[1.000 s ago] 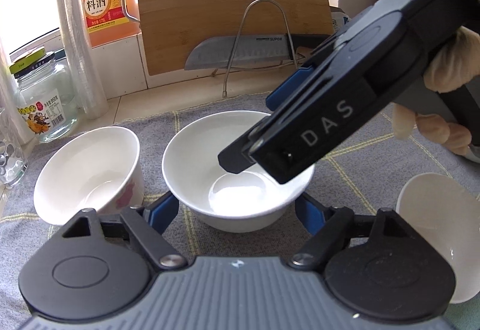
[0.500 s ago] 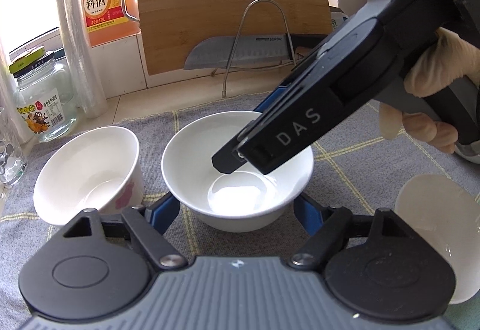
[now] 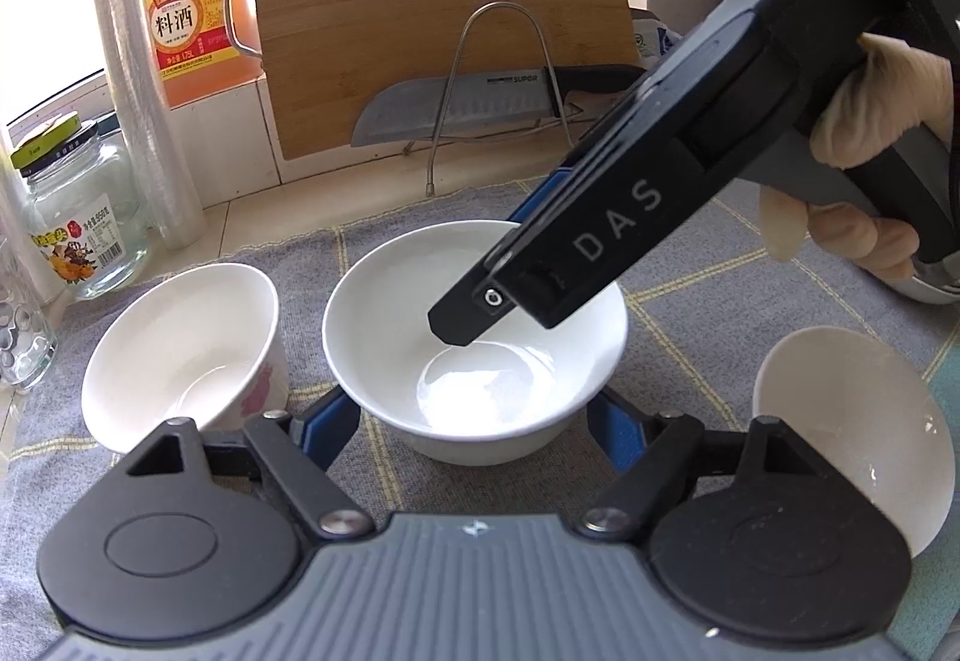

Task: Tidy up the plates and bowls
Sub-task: 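Carry the bowl with the right tool and lower it into another bowl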

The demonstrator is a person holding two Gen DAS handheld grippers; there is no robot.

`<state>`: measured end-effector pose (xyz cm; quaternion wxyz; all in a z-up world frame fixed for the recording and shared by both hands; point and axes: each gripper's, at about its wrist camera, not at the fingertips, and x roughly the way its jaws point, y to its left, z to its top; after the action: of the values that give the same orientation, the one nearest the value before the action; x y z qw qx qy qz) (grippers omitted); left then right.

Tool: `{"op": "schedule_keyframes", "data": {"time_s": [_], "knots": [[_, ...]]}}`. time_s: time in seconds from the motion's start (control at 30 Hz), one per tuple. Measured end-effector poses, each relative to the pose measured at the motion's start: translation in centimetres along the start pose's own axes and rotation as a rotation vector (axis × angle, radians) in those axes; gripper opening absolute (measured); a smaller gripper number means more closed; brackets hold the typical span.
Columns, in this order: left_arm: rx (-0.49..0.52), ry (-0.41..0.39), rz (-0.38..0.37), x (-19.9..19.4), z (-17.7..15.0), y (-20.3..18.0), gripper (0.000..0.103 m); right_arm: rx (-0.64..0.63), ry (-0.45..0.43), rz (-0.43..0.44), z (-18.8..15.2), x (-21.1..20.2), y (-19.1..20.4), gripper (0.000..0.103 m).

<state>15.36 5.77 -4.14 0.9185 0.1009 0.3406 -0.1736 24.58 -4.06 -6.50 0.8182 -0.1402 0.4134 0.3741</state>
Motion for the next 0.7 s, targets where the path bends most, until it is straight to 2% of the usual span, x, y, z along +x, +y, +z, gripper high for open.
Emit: {"op": "schedule_keyframes", "data": {"time_s": [0.7], "knots": [[0.078,-0.017,-0.088,-6.6,0.2,-3.6,0.082,0.03,-0.024,-0.032,-3.4,-7.2,3.3,0.065]]}}
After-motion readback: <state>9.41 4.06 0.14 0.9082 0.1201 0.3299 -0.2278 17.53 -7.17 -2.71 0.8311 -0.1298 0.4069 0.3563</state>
